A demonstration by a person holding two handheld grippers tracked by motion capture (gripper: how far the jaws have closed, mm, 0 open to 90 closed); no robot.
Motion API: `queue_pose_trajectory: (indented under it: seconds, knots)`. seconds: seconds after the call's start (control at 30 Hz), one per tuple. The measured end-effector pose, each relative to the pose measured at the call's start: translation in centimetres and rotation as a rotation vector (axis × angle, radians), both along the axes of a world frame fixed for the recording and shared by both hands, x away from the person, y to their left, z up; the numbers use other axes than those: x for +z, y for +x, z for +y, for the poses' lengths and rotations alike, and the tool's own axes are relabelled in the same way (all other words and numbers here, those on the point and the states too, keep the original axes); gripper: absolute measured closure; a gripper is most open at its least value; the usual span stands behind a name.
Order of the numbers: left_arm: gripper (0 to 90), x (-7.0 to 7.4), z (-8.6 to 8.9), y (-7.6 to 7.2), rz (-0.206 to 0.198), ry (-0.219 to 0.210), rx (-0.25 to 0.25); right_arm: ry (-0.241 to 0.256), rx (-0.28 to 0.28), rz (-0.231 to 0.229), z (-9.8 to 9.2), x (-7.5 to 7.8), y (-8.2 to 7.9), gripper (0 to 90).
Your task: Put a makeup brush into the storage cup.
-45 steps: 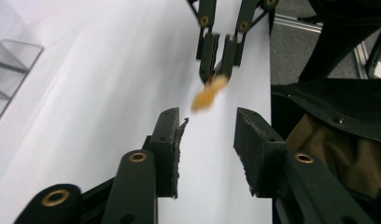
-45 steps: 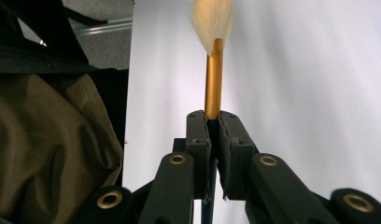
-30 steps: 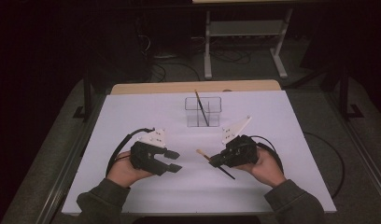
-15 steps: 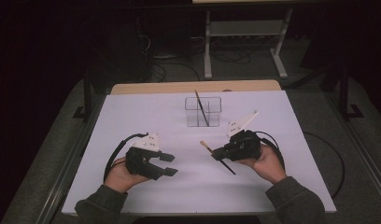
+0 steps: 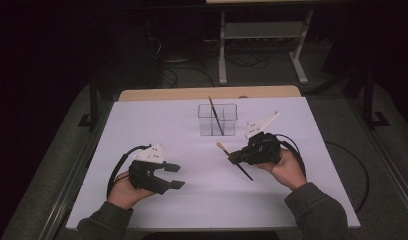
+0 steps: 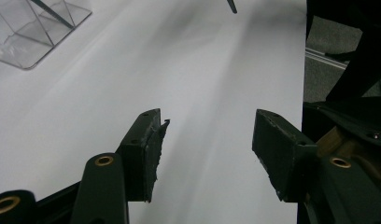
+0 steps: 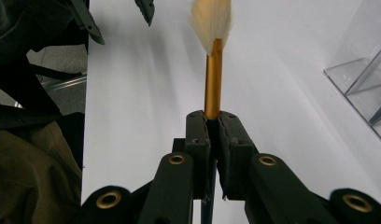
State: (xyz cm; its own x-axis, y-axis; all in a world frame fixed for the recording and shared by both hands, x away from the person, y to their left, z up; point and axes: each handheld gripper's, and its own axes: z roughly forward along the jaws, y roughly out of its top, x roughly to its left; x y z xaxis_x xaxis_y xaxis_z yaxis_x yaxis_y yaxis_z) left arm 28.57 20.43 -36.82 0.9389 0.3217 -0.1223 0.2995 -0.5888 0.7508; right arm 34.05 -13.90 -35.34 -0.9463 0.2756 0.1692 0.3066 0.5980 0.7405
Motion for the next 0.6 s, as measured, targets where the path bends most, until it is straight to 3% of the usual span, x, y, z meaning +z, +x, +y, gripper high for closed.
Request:
queue_pose_trajectory:
  seconds: [0.37,0.6]
  knots:
    - [40.1,-0.5,0.6,-0.2,-0.005,-0.006,0.027,0.005,-0.022,0.002,-0.5,0.8,0.8,82.7]
    - [38.1,-1.0,0.9,-0.2,-0.013,0.023,0.038,0.003,-0.035,0.013,-0.7,1.2,1.3,82.7]
